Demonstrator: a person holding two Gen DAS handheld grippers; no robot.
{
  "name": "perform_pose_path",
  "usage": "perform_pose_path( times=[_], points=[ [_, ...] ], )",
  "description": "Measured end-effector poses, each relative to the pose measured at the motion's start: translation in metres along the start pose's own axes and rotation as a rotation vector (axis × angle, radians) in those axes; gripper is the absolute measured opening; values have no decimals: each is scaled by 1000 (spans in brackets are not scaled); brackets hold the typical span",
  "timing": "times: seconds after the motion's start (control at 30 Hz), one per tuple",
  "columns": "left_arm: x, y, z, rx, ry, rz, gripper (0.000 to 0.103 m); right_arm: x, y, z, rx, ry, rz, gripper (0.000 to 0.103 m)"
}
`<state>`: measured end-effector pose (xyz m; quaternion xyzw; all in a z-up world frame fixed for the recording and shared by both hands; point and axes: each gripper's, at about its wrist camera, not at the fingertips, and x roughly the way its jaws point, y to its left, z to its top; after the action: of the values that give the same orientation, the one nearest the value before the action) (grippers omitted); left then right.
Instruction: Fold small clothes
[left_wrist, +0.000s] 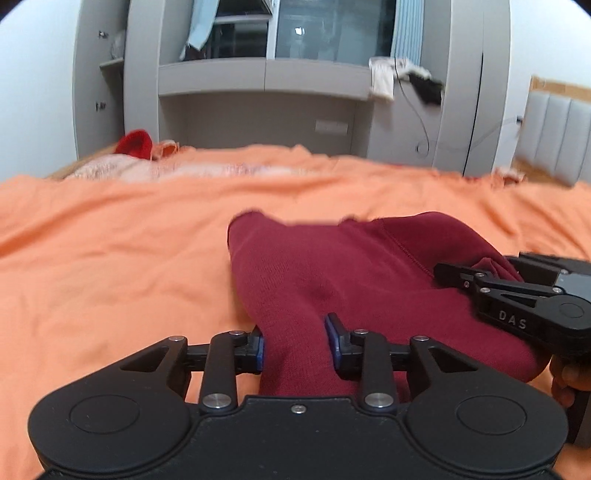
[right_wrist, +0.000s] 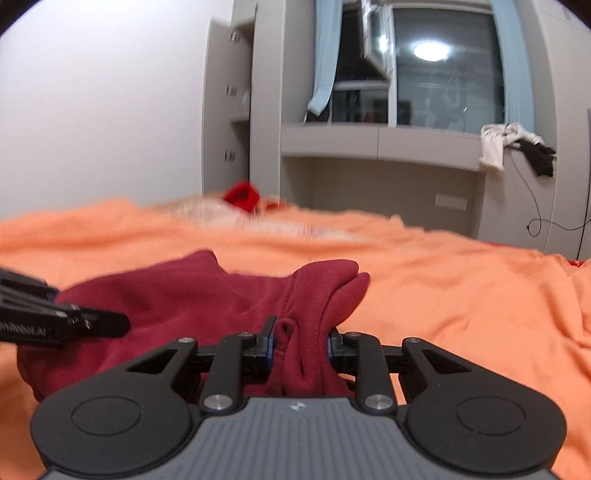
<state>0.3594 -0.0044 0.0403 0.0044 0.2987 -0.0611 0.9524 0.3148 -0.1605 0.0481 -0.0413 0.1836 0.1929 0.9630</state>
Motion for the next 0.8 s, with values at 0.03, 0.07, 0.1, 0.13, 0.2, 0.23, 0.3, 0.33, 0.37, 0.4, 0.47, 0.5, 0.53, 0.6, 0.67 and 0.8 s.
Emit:
perform_pose_path(
  times=[0.03, 0.07, 0.1, 0.13, 0.2, 0.23, 0.3, 0.33, 0.37, 0.4, 0.47, 0.5, 0.53, 0.6, 0.67, 0.8],
  points=[
    [-1, -1, -2, 16, -1, 6, 38, 3, 3, -3, -11, 16, -8, 28],
    [-3, -3, -4, 31, -5, 13, 39, 4, 3, -5, -7, 25, -10, 29],
    [-5, -4, -5, 43, -9, 21, 42, 4, 3, -6, 5, 28, -10, 31],
    [-7, -5, -6, 47, -13, 29, 44, 3, 3, -6, 14, 28, -11, 35],
    [-9, -5, -7, 39, -13, 44, 53, 2, 2, -7, 27, 27, -19, 42],
    [-12, -3, -9, 32, -16, 55, 63, 2, 0, -6, 32, 27, -22, 47],
    [-16, -2, -10, 21, -21, 75, 73, -1, -5, -8, 43, 29, -30, 53],
    [-17, -2, -10, 16, -22, 80, 76, -3, -5, -8, 49, 27, -43, 60],
    [-17, -2, -9, 14, -22, 81, 78, -5, -10, -5, 54, 22, -51, 63],
    [-18, -2, -10, 12, -25, 81, 81, -9, -11, -5, 58, 13, -56, 68],
    [-22, -2, -10, 14, -32, 86, 87, -19, -14, -5, 65, -5, -68, 77],
    [-24, -1, -10, 13, -35, 91, 91, -22, -14, -4, 65, -12, -74, 83],
    [-27, -1, -11, 9, -39, 94, 94, -26, -14, -4, 66, -22, -82, 87],
    [-33, 1, -10, -4, -45, 91, 96, -35, -13, -2, 60, -39, -92, 90],
    [-40, 3, -10, -23, -53, 87, 99, -44, -11, -1, 57, -50, -102, 93],
    [-59, 5, -10, -50, -87, 79, 102, -65, -8, 3, 70, -93, -106, 102]
  ],
)
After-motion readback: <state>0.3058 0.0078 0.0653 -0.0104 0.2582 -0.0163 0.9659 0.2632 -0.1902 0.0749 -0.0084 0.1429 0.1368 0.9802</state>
